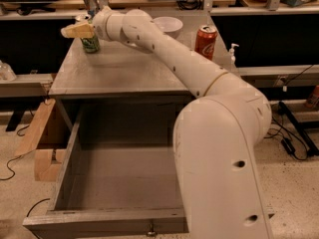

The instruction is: Place green can into top drawer

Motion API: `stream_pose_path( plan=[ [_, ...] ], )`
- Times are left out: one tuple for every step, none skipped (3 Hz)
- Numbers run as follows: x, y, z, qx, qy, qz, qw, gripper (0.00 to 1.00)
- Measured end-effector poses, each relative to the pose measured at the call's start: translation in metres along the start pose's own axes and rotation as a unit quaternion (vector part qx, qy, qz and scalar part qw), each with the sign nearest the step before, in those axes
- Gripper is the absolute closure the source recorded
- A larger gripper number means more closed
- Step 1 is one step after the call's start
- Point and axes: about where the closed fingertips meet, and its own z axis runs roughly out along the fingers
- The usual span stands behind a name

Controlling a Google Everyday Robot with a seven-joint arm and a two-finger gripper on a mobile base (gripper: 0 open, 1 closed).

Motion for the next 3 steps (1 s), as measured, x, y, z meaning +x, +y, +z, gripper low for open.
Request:
stream_pose_path(
  plan=[
    [0.006,0.003,0.017,-0.007,0.006,0.006,0.9999,0.00],
    [0.011,0.007,0.028,-0.012,0.012,0.002,0.9999,0.16],
    [0.012,0.010,0.030,-0.014,0.012,0.003,0.9998,0.47]
  ],
)
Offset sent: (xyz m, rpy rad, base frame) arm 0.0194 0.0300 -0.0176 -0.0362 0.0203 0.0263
